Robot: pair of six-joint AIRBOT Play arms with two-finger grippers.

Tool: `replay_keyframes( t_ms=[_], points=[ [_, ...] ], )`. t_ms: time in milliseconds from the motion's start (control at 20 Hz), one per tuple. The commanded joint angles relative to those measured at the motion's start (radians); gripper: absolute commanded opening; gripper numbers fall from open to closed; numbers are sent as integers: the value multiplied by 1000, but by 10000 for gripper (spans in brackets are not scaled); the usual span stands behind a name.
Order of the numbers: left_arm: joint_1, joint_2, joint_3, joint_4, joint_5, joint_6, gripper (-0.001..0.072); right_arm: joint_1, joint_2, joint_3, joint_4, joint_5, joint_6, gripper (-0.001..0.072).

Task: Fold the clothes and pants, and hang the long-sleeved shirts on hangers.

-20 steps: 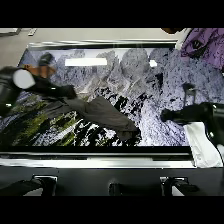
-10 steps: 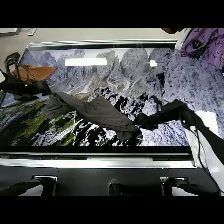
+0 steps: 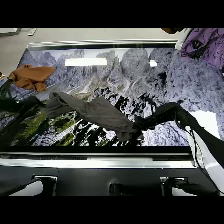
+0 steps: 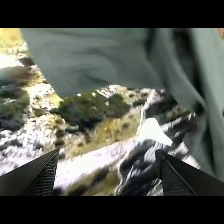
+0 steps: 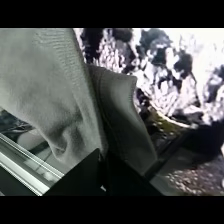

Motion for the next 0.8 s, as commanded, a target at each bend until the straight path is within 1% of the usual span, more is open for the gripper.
replay_keyframes(
  t_ms=[0, 150, 250, 400, 550, 600, 650, 700, 750],
  points=[
    [155, -31, -137, -206, 137, 140, 715, 2, 38, 0, -31, 10, -1, 33],
    [169, -108, -140, -243, 159, 231, 715, 2, 46, 0, -31, 8, 1, 33],
    [153, -157, -140, -285, 200, 271, 714, 2, 46, 0, -31, 9, 0, 32],
    [124, -228, -135, -306, 287, 277, 713, 2, 48, 0, -30, 8, 2, 32],
    [92, -291, -115, -306, 328, 277, 707, 2, 57, 0, -28, 9, 10, 32],
    [78, -312, -102, -306, 333, 277, 651, 4, 63, 0, -27, 10, 14, 32],
    [65, -328, -89, -306, 338, 277, 527, 4, 70, 0, -27, 11, 14, 32],
    [53, -341, -76, -306, 342, 277, 364, 4, 80, 0, -27, 14, 21, 32],
    [44, -344, -61, -306, 341, 277, 134, 4, 94, 0, -27, 21, 25, 32]
  ],
)
